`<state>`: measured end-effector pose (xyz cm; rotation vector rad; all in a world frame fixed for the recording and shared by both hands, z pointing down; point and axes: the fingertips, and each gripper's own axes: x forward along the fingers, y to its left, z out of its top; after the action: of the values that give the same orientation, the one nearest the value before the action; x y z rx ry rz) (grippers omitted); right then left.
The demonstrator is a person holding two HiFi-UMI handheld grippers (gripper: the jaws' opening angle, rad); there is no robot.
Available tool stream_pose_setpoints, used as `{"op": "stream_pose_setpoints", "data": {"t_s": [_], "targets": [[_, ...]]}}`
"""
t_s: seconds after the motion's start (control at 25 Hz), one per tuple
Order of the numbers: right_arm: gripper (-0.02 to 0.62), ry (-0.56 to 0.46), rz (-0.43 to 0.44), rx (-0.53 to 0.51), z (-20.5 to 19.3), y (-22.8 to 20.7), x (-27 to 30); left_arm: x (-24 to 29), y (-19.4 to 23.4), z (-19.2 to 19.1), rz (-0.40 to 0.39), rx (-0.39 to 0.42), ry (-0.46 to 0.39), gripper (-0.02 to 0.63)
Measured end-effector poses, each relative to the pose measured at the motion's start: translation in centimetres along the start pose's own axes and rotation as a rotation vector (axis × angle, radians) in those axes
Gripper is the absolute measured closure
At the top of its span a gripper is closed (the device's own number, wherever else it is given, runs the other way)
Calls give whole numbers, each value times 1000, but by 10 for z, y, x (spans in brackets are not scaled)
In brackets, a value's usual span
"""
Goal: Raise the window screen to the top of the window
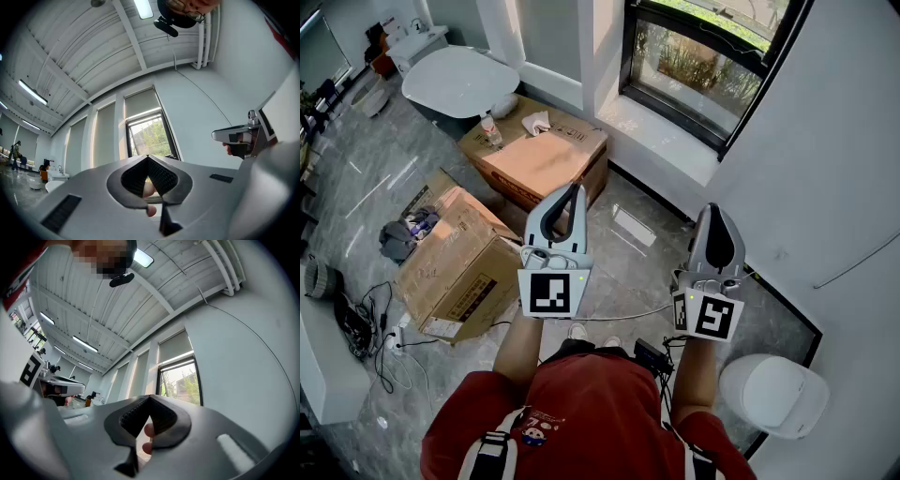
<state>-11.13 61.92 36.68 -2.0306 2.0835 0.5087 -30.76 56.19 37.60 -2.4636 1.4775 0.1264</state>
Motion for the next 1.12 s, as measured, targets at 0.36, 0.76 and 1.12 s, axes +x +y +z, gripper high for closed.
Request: {"op": "stream_pose_setpoints", "data": {"t_s": [0.36,0.76,1.12], "targets": [[586,11,-9,47,-9,-27,-24,-1,-29,-6,-5,-47,9,601],[586,-6,-37,50,-14,-54,-17,21,-50,-9,-31,-47,8,601],[586,-8,-34,4,-31,-44,36,69,-19,-28,-41,-68,-17,601]]}}
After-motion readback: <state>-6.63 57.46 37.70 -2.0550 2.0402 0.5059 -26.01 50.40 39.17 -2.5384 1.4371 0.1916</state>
